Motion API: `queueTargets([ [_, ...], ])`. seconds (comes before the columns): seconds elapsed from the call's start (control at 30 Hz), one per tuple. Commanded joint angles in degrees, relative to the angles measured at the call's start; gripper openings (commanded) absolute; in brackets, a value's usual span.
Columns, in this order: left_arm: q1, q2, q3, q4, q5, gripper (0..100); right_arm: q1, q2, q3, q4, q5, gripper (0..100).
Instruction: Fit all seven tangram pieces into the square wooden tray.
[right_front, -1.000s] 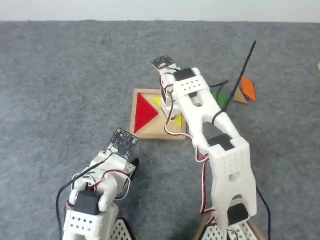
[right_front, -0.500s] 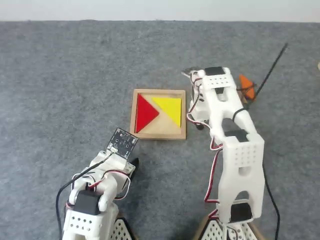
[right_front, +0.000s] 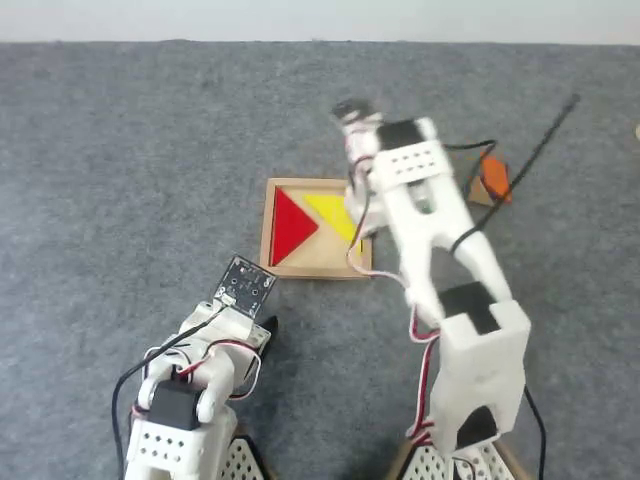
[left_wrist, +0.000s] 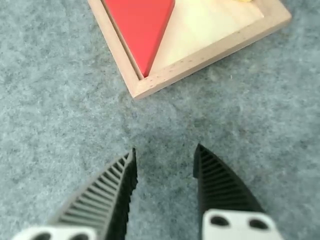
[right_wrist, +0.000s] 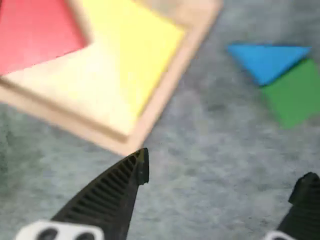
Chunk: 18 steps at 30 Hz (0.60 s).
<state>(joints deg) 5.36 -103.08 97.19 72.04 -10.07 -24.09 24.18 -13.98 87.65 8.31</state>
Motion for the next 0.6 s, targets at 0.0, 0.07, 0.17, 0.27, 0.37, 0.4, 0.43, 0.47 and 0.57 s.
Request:
queueTargets([
  [0.0,0.35,-1.14,-0.75,0.35,0.44,18,-3.30,-0.92,5.01,-3.82,-2.55,44.2],
  [0.07,0.35,-1.14,-0.75,0.35,0.44,18,-3.82,0.22,8.44,-5.76,-2.81,44.2],
  [0.17,0.35,-1.14,-0.75,0.35,0.44,18,-3.21,0.75,11.69,-7.78,-2.81,44.2],
  [0.27,0.35,-1.14,-0.75,0.35,0.44,18,-1.45,1.19,13.01,-8.13,-2.64,44.2],
  [0.37,0.35,-1.14,-0.75,0.35,0.44,18,1.01,1.19,13.63,-8.22,-2.46,44.2],
  [0.4,0.35,-1.14,-0.75,0.35,0.44,18,1.71,1.19,13.63,-8.92,-2.37,44.2],
  [0.43,0.35,-1.14,-0.75,0.35,0.44,18,2.33,1.10,13.63,-9.71,-2.46,44.2],
  [0.47,0.35,-1.14,-0.75,0.35,0.44,18,2.51,0.92,13.45,-10.33,-2.55,44.2],
  [0.57,0.35,-1.14,-0.75,0.35,0.44,18,1.10,-0.48,12.40,-12.18,-2.81,44.2],
])
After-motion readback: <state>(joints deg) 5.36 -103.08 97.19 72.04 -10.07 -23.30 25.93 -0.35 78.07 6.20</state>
